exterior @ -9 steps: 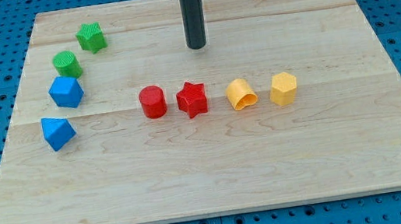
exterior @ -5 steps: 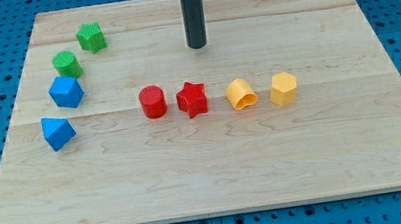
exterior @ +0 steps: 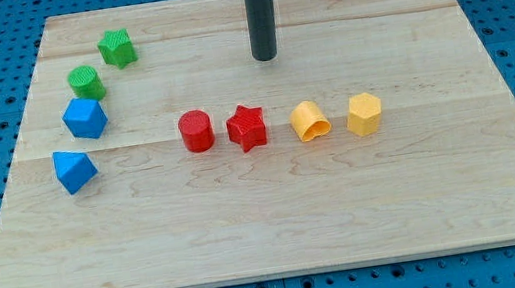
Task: Keep blue blocks in a horizontal line
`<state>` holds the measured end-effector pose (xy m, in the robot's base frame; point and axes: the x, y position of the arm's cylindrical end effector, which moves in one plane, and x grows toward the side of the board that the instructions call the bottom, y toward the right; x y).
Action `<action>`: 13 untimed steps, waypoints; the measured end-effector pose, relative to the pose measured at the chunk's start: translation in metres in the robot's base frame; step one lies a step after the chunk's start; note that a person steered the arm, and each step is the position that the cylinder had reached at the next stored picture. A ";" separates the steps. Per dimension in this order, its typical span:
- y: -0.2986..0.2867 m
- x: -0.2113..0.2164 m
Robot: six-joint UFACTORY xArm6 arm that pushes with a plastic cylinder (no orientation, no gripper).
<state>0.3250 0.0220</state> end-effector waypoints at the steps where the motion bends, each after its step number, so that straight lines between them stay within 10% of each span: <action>1: 0.004 0.000; 9: -0.046 -0.024; 13: -0.102 0.034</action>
<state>0.3588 -0.0796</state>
